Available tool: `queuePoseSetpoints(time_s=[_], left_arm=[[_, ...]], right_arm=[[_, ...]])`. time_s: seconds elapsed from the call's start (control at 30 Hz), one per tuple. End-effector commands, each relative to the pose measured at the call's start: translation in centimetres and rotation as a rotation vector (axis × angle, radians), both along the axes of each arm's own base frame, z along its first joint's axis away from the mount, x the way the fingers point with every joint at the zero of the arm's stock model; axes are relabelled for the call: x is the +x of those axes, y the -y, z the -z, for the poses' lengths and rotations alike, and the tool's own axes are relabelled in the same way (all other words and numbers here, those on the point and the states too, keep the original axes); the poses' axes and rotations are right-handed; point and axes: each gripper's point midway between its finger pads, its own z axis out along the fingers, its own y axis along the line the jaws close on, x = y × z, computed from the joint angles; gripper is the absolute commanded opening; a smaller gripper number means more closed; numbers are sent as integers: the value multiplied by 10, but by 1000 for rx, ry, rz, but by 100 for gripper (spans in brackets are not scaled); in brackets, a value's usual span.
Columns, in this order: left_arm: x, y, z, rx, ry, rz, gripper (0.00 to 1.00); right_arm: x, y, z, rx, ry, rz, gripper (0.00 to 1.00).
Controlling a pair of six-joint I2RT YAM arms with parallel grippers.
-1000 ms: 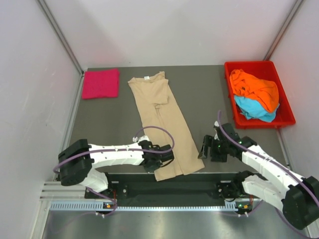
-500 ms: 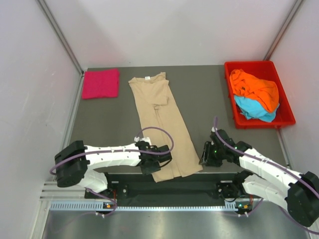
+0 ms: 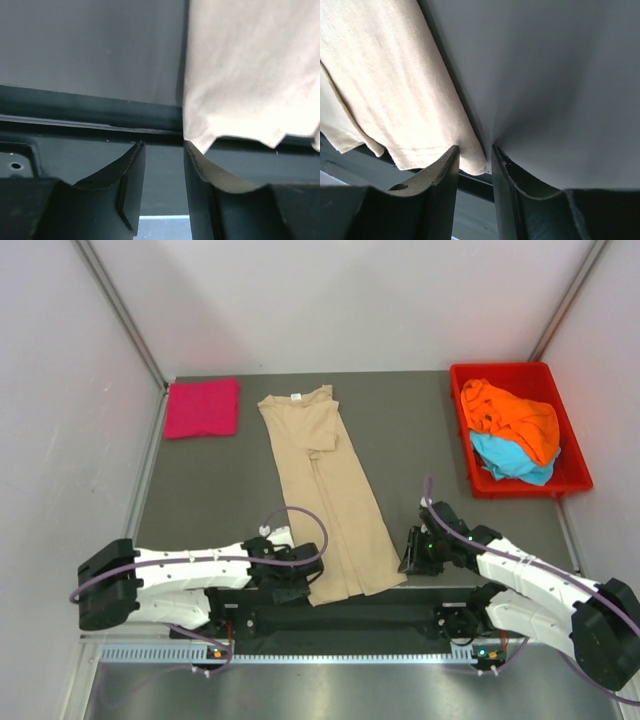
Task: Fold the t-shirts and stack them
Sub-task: Fold the tshirt
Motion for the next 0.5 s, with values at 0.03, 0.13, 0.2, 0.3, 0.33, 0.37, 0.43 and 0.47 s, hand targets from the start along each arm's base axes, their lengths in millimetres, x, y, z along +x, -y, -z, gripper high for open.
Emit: queuePoseSetpoints(time_s=[0.03,0.13,0.2,0.3,0.33,0.37,0.43,0.47], left_arm=[[-3,26,-12,-185,45,35,40],[-7,26,-7,-223,38,23,39],[-9,27,-2,-228,25,23,39],[-11,30,4,-225,10,19,40],[-11,33,5,-237,11,15,40],[-11,33,6,-235,14,12,40],[-10,35,8,-235,18,8,40],[-10,35,8,-235,21,5,40]], right_arm=[[0,-3,1,4,22,-38,33],[1,-3,1,10,28,-39,32],[-1,-3,2,10,26,-39,31],[-2,-2,4,10,26,-39,31],[-2,-2,4,12,26,-40,30],[-3,-2,5,12,22,-39,30],[-4,-1,5,14,23,-40,31],[-6,0,7,12,20,-39,31]])
